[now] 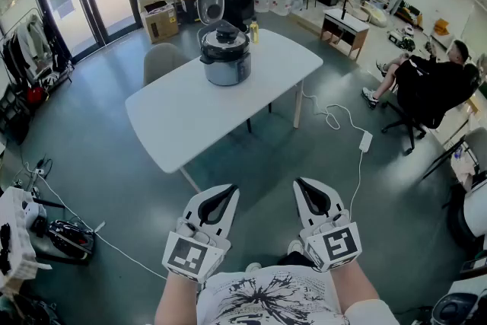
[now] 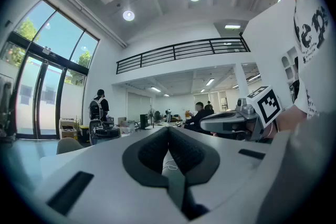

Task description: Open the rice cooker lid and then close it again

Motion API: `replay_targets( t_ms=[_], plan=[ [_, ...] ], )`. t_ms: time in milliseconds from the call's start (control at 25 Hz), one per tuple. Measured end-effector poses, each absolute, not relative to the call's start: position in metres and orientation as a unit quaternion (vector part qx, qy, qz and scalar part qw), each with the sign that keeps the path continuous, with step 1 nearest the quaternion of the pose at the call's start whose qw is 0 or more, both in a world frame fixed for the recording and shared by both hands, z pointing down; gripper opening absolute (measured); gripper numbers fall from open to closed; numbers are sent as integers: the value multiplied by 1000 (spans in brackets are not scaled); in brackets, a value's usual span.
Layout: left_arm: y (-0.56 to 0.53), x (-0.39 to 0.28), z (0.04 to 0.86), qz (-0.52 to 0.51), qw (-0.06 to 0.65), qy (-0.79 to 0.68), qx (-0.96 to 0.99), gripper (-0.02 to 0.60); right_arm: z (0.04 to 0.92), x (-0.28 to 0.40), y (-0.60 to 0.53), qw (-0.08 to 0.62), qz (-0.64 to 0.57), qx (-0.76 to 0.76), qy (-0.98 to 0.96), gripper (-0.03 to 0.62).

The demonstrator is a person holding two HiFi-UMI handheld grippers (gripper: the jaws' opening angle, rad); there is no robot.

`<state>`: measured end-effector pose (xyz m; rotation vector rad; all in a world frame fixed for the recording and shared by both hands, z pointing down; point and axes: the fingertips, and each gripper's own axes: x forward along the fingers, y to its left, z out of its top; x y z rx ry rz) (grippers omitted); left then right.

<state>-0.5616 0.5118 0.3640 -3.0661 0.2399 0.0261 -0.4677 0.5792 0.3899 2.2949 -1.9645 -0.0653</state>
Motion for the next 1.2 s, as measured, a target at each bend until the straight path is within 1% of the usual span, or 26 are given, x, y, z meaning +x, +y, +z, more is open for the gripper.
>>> replay_targets(
  t_ms=[120, 400, 600, 640, 680, 720, 760, 840, 920, 1040, 1200],
  plan=[
    [511, -564, 367, 9, 30, 81, -996, 14, 392, -472, 578, 51, -17, 755, -653, 12],
    [499, -566, 369, 9, 20, 78, -997, 14, 397, -478, 565, 58, -12, 749, -660, 12],
    [484, -563, 375, 2, 19, 81, -997, 14, 391, -465, 551, 28, -22, 767, -641, 12],
    [478, -562, 376, 0, 19, 83, -996, 14, 388, -464, 544, 25, -30, 764, -644, 62],
    [472, -561, 375, 0, 18, 84, -996, 14, 384, -463, 535, 24, -37, 758, -650, 237],
    [466, -559, 375, 0, 17, 86, -996, 14, 381, -461, 527, 24, -42, 752, -657, 443],
    [461, -556, 375, -1, 16, 89, -996, 14, 380, -457, 520, 24, -44, 750, -660, 510],
    [452, -546, 377, -2, 16, 96, -995, 14, 382, -443, 507, 27, -43, 748, -662, 543],
    [441, -532, 379, -2, 19, 104, -994, 14, 387, -426, 494, 29, -37, 742, -669, 554],
    [419, -497, 382, -7, 26, 118, -993, 14, 394, -387, 467, 22, -30, 732, -680, 554],
    [390, -434, 388, -12, 32, 153, -988, 14, 403, -320, 430, 12, -25, 710, -704, 554]
  ],
)
